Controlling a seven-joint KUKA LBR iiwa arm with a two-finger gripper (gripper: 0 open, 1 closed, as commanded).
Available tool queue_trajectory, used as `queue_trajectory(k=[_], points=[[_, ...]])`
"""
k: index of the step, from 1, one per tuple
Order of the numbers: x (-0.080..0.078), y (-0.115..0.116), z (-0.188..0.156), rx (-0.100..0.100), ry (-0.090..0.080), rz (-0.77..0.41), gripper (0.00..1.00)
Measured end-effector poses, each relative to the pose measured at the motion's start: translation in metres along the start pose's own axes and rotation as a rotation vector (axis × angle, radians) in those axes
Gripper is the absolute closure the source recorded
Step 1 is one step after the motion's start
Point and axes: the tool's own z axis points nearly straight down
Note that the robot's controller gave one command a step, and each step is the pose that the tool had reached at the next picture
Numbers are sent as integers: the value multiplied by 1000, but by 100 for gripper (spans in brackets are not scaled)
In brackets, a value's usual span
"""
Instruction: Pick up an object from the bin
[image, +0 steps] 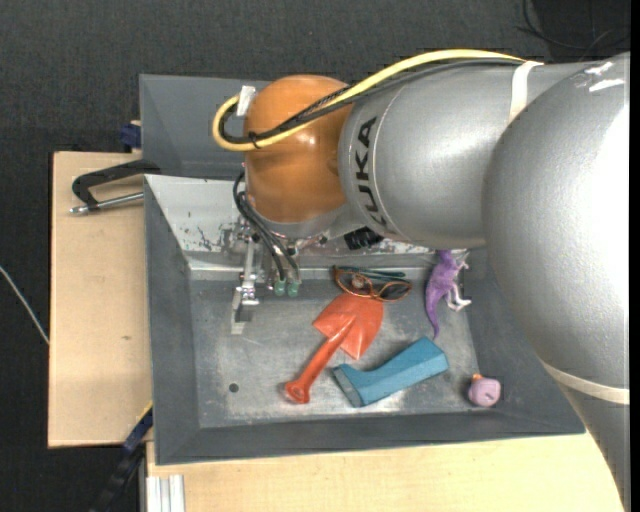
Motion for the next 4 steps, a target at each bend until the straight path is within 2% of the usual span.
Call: queue_trajectory(k=[1, 2, 3, 4], points=[[-4, -24, -10, 0, -2, -111, 0], [0, -77, -1, 0, -1, 31, 0], [6, -93, 24, 2, 0, -55, 0], [-4, -135, 35, 0, 1, -175, 0]])
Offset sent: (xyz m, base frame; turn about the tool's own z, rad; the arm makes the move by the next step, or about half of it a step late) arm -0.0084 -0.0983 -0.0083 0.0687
